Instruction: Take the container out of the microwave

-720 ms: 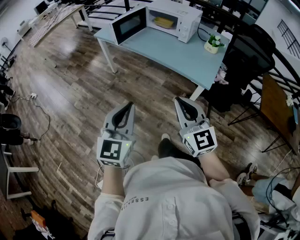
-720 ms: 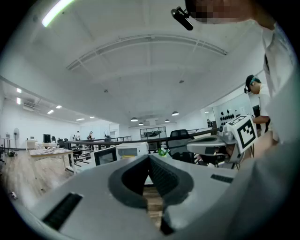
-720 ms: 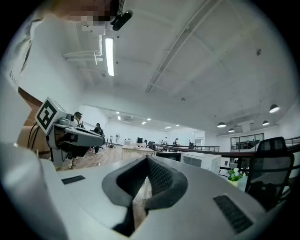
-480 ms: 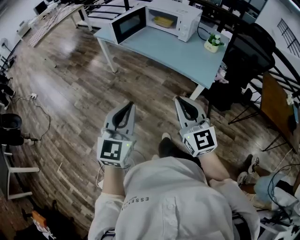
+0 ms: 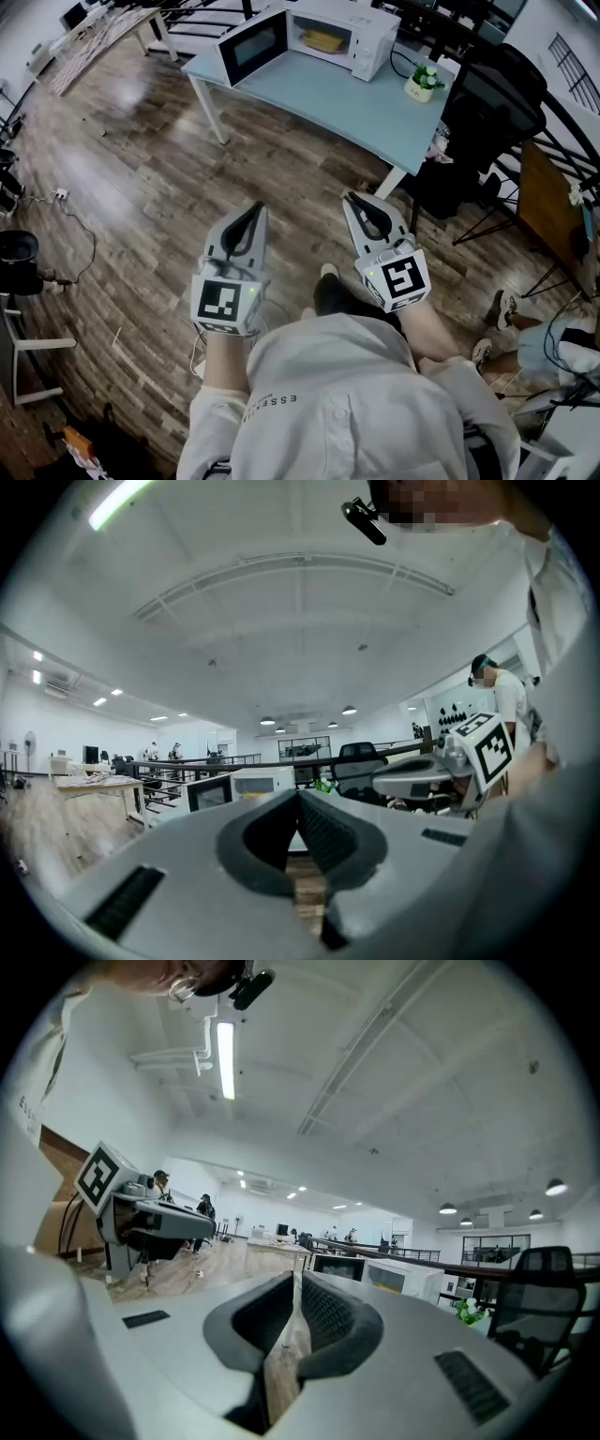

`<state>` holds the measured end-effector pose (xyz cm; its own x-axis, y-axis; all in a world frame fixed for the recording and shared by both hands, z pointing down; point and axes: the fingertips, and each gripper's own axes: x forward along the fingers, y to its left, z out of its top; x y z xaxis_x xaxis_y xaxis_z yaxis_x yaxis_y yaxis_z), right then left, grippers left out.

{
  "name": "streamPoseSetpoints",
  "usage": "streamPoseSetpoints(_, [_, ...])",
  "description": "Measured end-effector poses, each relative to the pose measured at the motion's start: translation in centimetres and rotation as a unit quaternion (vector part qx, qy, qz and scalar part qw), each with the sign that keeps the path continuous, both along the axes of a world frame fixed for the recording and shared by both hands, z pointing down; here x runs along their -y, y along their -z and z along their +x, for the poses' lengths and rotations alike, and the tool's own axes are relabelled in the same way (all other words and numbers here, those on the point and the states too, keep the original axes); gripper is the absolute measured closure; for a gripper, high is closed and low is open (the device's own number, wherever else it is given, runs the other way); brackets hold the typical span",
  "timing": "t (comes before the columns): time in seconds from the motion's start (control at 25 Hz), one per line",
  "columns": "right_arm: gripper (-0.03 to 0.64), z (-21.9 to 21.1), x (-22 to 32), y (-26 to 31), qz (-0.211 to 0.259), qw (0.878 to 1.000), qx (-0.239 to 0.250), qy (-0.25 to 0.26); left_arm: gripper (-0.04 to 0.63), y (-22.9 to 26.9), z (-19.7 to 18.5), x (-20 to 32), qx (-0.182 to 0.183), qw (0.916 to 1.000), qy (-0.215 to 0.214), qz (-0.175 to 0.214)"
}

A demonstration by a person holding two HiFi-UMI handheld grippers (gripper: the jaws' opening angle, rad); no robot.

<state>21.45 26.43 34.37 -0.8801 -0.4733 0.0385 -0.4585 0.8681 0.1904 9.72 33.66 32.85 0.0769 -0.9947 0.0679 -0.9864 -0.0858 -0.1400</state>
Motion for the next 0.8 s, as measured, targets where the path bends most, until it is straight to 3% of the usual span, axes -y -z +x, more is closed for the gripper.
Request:
streamPoseSetpoints(0.04, [0.598, -0.1, 0.2, -0.2, 0.003, 1.0, -0.01, -0.003, 0.594, 0.0, 0.0, 0.0, 0.0, 1.0, -0.001, 0.0])
streamPoseSetpoints(0.08, [0.558, -0.4, 0.5, -0.5, 0.002, 1.0, -0.017, -0.003, 0.594, 0.0, -0.1, 0.1, 0.001, 1.0, -0.002, 0.0])
streamPoseSetpoints(0.12, [0.463, -0.6, 0.7, -0.7, -0.001, 1.0, -0.023, -0.002, 0.594, -0.1, -0.2, 0.1, 0.001, 1.0, -0.001, -0.001])
streamPoseSetpoints(0.16, [0.448, -0.9, 1.1, -0.9, -0.004, 1.0, -0.026, -0.003, 0.594, -0.2, -0.5, 0.1, 0.001, 1.0, 0.0, -0.002])
streamPoseSetpoints(0.52, [0.431, -3.9, 5.0, -1.3, -0.009, 1.0, -0.029, -0.006, 0.594, -0.8, -4.0, 2.2, -0.003, 0.9996, 0.028, -0.008])
streamPoseSetpoints(0.8, [0.431, -7.6, 10.6, -2.7, -0.012, 0.999, -0.029, 0.009, 0.594, -2.0, -7.1, 7.3, 0.003, 0.999, 0.042, -0.017])
